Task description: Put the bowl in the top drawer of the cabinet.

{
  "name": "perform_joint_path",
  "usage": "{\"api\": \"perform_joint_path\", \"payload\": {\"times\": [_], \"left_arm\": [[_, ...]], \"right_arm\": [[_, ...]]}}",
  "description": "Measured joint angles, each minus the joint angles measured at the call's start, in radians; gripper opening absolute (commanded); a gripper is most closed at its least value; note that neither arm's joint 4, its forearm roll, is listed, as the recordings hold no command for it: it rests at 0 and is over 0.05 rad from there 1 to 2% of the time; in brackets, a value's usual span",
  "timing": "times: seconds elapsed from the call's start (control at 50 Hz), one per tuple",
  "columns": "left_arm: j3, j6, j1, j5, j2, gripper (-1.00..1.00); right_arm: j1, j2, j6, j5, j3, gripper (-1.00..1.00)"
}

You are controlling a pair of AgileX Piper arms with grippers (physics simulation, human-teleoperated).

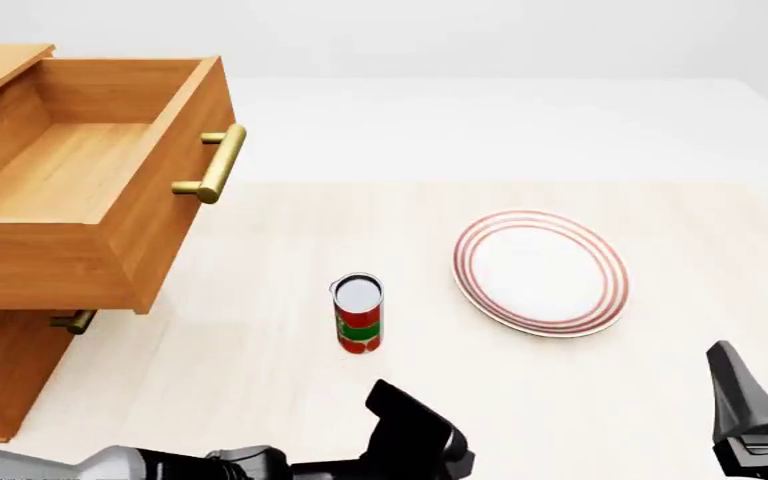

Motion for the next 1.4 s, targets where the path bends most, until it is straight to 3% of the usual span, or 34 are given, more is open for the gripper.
{"api": "perform_joint_path", "payload": {"times": [0.5, 1.4], "left_arm": [[-0.091, -0.056, -0.046, -0.044, 0.159, 1.0], [-0.151, -0.1, -0.087, -0.065, 0.274, 1.0]], "right_arm": [[0.0, 0.0, 0.0, 0.0, 0.0, 1.0], [0.0, 0.0, 0.0, 0.0, 0.0, 1.0]]}}
